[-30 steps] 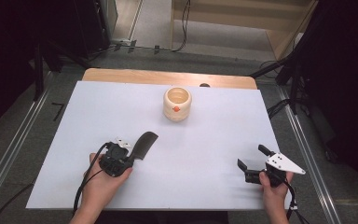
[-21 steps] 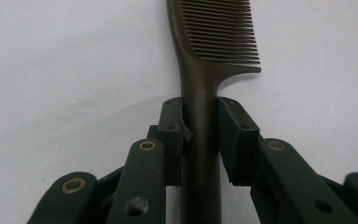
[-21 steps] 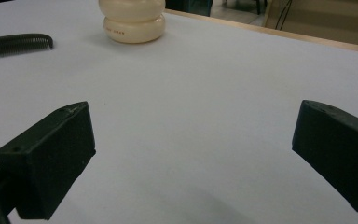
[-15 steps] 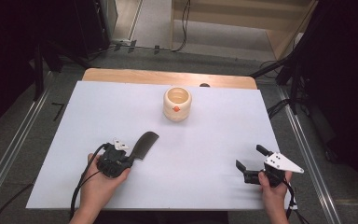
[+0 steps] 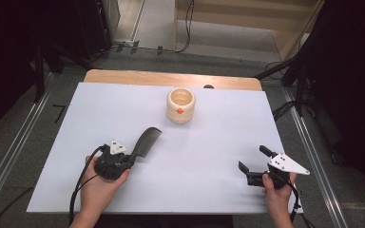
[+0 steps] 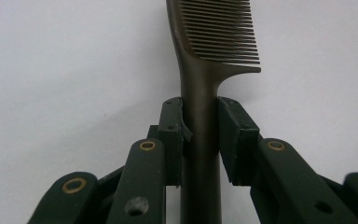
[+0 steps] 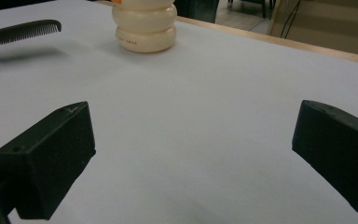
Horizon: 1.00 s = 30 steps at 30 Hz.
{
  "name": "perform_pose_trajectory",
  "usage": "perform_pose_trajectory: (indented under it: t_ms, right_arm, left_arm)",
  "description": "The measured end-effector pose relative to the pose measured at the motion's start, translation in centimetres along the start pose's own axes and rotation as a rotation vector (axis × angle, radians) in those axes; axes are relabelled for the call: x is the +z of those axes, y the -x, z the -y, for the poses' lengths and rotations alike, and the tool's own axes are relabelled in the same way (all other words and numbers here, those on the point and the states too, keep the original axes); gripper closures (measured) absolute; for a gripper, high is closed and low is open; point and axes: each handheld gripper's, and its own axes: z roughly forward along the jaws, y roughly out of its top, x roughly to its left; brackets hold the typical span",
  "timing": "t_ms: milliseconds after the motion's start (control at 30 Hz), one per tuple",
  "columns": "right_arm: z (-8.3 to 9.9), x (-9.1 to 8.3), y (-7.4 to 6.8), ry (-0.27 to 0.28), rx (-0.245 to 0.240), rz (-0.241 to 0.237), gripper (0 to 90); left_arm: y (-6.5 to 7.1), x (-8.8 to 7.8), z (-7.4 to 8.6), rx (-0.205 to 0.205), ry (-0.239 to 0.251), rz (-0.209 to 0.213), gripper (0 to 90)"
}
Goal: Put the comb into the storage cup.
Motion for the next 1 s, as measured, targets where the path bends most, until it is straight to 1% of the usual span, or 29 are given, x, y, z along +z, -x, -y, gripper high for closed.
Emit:
perform_pose_trajectory:
  t_ms: [33,67,133,167,200,233,267,333,400,433,500,533,567,600,633,667,700,733,800,833,1000]
  right_arm:
    - [-0.2,0.0,-0.1,0.003,0.002,0.002,0.0]
    - [-0.2,0.0,-0.1,0.003,0.002,0.002,0.0]
    - [-0.8,0.1,-0.3,0.008,0.001,0.004,0.0]
    - [-1.3,0.2,-0.7,0.003,-0.001,0.01,0.0]
    - [-1.6,0.2,-0.8,0.001,-0.006,0.006,0.0]
    - [-1.8,0.3,-1.0,-0.004,-0.009,0.003,0.0]
    - [-2.0,0.4,-1.2,-0.009,-0.017,0.0,0.0]
    - [-2.3,0.6,-1.4,-0.008,-0.022,-0.005,0.0]
    - [-2.8,0.8,-1.8,-0.007,-0.023,-0.017,0.0]
    - [-3.3,1.0,-2.0,-0.005,-0.024,-0.031,0.0]
    - [-3.6,1.1,-2.1,-0.002,-0.029,-0.037,0.0]
    - [-4.1,1.3,-2.3,0.002,-0.032,-0.046,0.0]
    - [-4.4,1.5,-2.4,0.005,-0.031,-0.05,0.0]
    - [-4.4,1.5,-2.4,0.005,-0.031,-0.05,0.0]
    - [-4.9,1.7,-2.7,0.014,-0.027,-0.064,0.0]
    - [-4.9,1.7,-2.7,0.014,-0.027,-0.064,0.0]
    - [-5.4,2.0,-3.0,0.017,-0.026,-0.075,0.0]
    - [-5.7,2.2,-3.1,0.018,-0.026,-0.084,0.0]
    - [-5.9,2.3,-3.3,0.021,-0.03,-0.088,0.0]
    - [-6.3,2.7,-3.6,0.024,-0.035,-0.099,0.0]
    - [-7.4,3.5,-4.4,0.03,-0.027,-0.123,0.0]
  left_arm:
    - [0.0,-0.2,-0.1,-0.002,0.026,0.001,72.6]
    - [0.0,-0.2,-0.1,-0.002,0.026,0.001,72.6]
    - [0.0,-0.5,-0.2,-0.003,0.045,-0.002,72.6]
    - [0.1,-0.7,-0.4,-0.007,0.07,-0.003,72.6]
    - [0.1,-0.8,-0.4,-0.01,0.085,-0.002,72.6]
    - [0.1,-0.8,-0.4,-0.01,0.085,-0.002,72.6]
    - [0.1,-1.0,-0.5,-0.006,0.095,-0.006,72.6]
    - [0.1,-1.2,-0.7,-0.011,0.117,0.001,72.6]
    - [0.1,-1.3,-0.8,-0.012,0.137,0.008,72.6]
    - [0.1,-1.4,-0.9,-0.005,0.151,0.014,72.6]
    - [0.1,-1.5,-0.9,-0.005,0.159,0.013,72.6]
    - [0.1,-1.5,-0.9,-0.013,0.181,0.013,72.6]
    - [0.1,-1.6,-1.0,-0.017,0.192,0.014,72.6]
    - [0.1,-1.6,-1.0,-0.017,0.192,0.014,72.6]
    - [0.0,-1.6,-1.0,-0.02,0.203,0.018,72.6]
    - [0.0,-1.7,-1.0,-0.02,0.212,0.015,72.6]
    - [0.0,-1.7,-1.1,-0.023,0.219,0.015,72.6]
    - [0.1,-1.8,-1.2,-0.022,0.239,0.025,72.6]
    - [0.2,-1.8,-1.3,-0.021,0.247,0.028,72.6]
    - [0.3,-1.8,-1.4,-0.012,0.256,0.047,72.6]
    - [0.7,-1.5,-1.8,-0.005,0.27,0.057,72.6]
